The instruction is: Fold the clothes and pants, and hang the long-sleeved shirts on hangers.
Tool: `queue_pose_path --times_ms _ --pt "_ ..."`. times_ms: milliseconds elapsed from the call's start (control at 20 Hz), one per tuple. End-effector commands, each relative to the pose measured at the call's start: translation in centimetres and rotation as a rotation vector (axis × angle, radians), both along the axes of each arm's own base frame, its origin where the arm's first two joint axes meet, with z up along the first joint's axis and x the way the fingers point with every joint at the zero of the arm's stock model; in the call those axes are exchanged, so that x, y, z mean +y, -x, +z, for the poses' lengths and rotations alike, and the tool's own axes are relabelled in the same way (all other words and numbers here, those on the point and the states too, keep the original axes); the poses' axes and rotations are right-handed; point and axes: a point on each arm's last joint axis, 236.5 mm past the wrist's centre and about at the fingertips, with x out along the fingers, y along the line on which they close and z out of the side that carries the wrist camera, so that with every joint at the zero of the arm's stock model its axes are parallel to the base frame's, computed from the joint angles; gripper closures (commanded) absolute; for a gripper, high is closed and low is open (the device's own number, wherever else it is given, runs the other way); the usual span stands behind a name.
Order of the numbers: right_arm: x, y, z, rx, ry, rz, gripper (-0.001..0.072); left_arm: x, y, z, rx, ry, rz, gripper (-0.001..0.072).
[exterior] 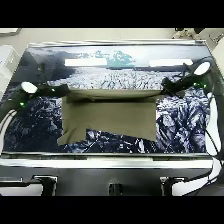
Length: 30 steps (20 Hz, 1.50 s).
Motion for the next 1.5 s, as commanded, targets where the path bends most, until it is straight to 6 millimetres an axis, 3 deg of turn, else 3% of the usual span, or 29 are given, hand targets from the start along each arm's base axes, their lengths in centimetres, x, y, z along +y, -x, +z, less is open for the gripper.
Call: queue_pose_path --times_ms 0,50,100,150,200,300,350,450,550,700,750,900,1100,1150,1200,1250,1350,1450 --pt "0.9 -0.5 -2.1 0.040 -0.042 -0.027 0.0676 -1.7 0.5 -3.1 0.079 0.049 0.011 0.0660" --pt "0.8 -0.6 -2.0 0.034 -0.040 -0.030 0.0637 -1.3 0.4 -2.7 0.075 0.051 0.016 0.0597" --pt "0.2 -0.7 -1.9 0.024 -0.025 -0.038 0.0480 -0.6 0.2 -1.8 0.074 0.056 0.019 0.0430" --pt "-0.7 -0.1 -1.8 0.039 0.002 -0.030 0.0234 0.7 0.2 -0.8 0.081 0.065 0.025 0.0140" --pt "-2.2 1.2 -1.9 0.076 0.052 0.002 0.0127 2.1 0.5 0.1 0.103 0.075 0.026 -0.0011" --pt "-6.3 6.2 -3.0 0.262 0.125 0.022 0.0131 6.2 2.8 0.3 0.213 0.069 0.020 -0.0011" --pt "-6.8 8.5 -3.5 0.337 0.105 0.049 0.0131 8.1 4.9 -0.7 0.299 0.054 0.022 -0.0010" --pt "-6.6 12.2 -5.1 0.424 0.071 0.060 0.0130 10.8 10.1 -4.1 0.503 0.032 0.038 -0.0010" --pt "-5.1 14.6 -7.4 0.422 0.038 0.032 0.0112 10.3 13.5 -7.1 0.608 0.073 0.038 -0.0009" --pt "-2.7 17.2 -9.4 0.422 -0.037 0.009 0.0097 7.3 15.3 -9.8 0.619 0.157 0.006 0.0015" --pt "-2.0 18.0 -9.6 0.433 -0.060 0.016 0.0077 6.6 15.1 -10.0 0.602 0.180 0.007 0.0088" --pt "-0.6 19.1 -9.5 0.460 -0.121 0.032 0.0077 5.7 14.1 -10.1 0.561 0.183 0.004 0.0090" --pt "-0.2 19.9 -10.2 0.479 -0.132 0.020 0.0078 4.6 13.4 -10.3 0.534 0.167 -0.005 0.0127" --pt "0.2 20.2 -10.5 0.484 -0.128 0.028 0.0078 4.3 13.2 -10.3 0.531 0.164 0.002 0.0210" --pt "0.8 20.4 -10.7 0.486 -0.120 0.047 0.0078 4.0 13.1 -10.3 0.528 0.164 0.000 0.0491" --pt "1.5 20.4 -11.0 0.480 -0.108 0.066 0.0078 3.7 13.1 -10.2 0.528 0.168 -0.005 0.0664" --pt "2.8 19.5 -11.5 0.442 -0.076 0.088 0.0086 3.2 13.2 -9.9 0.532 0.176 -0.015 0.0679" --pt "4.2 19.2 -11.7 0.441 -0.069 0.072 0.0234 3.1 13.4 -9.5 0.535 0.179 -0.024 0.0680"
